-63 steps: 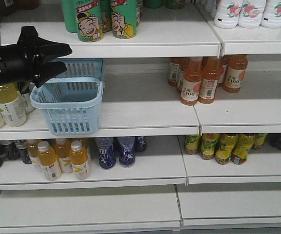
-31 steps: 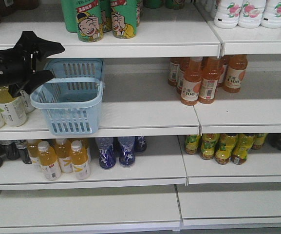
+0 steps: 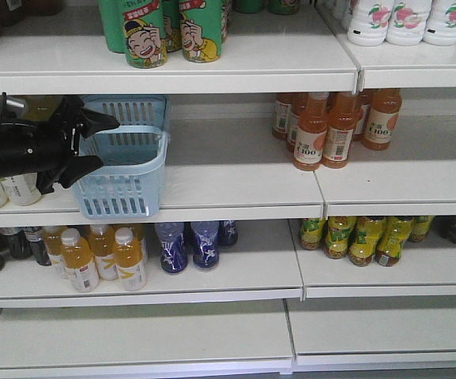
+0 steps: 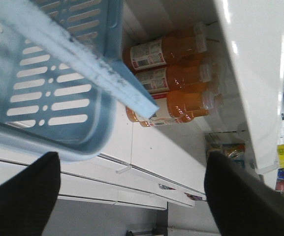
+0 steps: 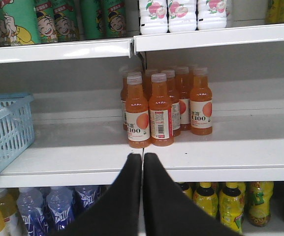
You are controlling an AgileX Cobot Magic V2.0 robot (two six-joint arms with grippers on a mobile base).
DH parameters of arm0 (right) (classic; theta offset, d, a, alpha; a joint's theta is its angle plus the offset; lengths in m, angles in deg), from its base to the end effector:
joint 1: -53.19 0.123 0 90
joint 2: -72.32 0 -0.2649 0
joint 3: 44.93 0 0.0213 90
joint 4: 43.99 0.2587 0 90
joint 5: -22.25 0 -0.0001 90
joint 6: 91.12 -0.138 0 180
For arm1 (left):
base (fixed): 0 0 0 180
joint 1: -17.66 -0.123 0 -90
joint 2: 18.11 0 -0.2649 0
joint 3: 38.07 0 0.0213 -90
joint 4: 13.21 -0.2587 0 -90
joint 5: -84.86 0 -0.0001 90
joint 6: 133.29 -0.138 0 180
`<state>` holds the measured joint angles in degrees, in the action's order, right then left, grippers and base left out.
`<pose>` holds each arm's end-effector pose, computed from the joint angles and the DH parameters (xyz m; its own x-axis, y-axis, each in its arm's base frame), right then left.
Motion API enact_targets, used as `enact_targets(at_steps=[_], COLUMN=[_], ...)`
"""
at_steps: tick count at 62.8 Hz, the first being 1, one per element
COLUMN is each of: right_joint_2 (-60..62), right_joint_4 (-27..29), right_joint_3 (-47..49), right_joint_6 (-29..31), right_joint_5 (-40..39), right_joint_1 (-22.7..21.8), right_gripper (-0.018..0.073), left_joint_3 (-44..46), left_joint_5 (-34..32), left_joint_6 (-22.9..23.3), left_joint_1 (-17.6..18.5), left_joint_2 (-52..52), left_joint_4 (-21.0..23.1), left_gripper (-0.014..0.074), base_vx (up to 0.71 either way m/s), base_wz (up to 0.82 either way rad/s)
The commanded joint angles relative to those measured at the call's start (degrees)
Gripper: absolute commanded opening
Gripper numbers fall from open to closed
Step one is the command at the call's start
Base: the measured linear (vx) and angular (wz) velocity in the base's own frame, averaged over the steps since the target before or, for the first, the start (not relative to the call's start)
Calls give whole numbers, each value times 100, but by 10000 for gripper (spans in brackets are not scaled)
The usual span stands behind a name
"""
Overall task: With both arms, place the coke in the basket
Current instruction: 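Close the left gripper on the light-blue basket handle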
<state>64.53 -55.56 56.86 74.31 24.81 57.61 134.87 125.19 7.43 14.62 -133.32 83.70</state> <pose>0.1318 0.0089 0.2017 0.0223 0.0544 -0.9983 -0.0694 0.9962 0.0527 0.4417 -0.0654 0.1955 -0.6851 -0.6993 -0.2039 -0.1152 0.3804 -0.9176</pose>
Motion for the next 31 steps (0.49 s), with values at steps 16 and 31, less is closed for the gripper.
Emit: enact_targets(at_steps=[16,31], right_joint_2=[74,74], right_joint_4=[-48,-48], right_joint_3=[-47,-47], right_joint_6=[14,14], right_joint_5=[-416,-416], right_joint_1=[-33,-33], right_gripper=[-5,-5], left_joint_3=[253,253], left_joint_5=[120,301], left_joint_6=[-25,-29], left_joint_1=[-3,-3], left_joint_2=[-65,-65], left_joint_4=[555,555], left_gripper=[565,565], base_vx=[0,0], base_wz=[0,0])
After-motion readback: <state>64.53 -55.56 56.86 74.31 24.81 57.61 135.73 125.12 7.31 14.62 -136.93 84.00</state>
